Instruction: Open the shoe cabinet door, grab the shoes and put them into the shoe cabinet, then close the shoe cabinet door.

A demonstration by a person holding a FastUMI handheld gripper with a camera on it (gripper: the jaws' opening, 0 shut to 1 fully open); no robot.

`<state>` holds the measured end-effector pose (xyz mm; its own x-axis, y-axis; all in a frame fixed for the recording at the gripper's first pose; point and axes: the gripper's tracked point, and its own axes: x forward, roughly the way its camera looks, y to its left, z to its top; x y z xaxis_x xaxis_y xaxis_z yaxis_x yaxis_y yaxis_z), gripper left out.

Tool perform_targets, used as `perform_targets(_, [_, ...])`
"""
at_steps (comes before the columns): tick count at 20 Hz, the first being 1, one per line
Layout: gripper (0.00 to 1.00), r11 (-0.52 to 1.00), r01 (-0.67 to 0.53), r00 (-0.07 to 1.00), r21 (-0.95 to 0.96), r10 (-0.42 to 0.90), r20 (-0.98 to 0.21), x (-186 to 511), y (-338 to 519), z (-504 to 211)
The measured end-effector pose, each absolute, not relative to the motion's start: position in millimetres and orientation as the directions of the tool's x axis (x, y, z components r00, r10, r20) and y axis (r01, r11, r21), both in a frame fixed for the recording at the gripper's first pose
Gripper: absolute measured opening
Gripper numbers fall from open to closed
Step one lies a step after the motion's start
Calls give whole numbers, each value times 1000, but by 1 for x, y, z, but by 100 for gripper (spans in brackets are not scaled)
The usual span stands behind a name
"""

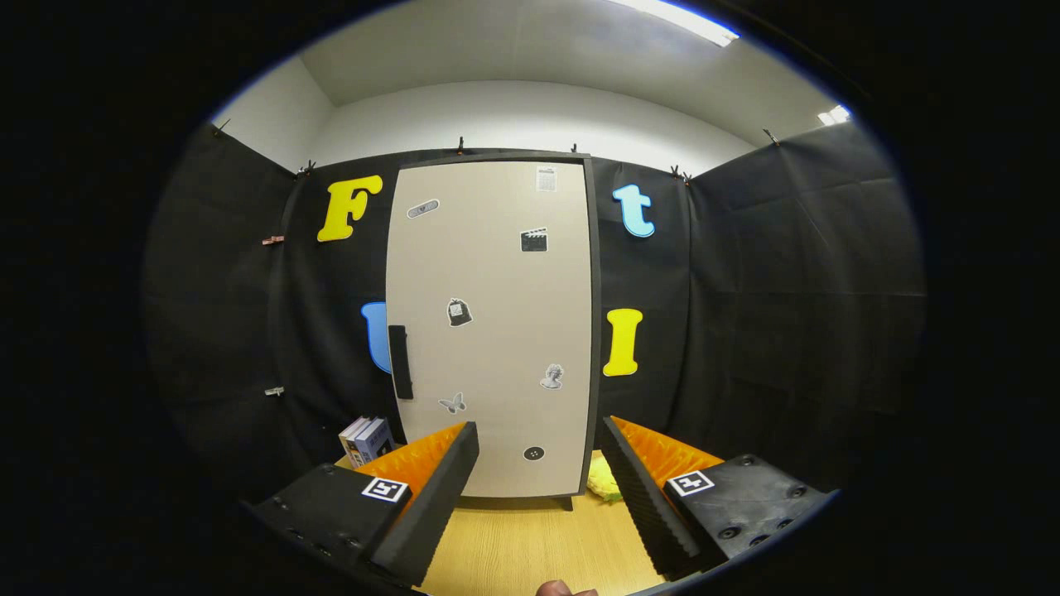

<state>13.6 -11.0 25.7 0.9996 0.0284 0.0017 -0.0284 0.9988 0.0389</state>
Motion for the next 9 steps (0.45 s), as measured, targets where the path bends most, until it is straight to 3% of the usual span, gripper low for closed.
perform_targets(9, [98, 998, -41, 999, 54, 41, -6, 13, -10, 24])
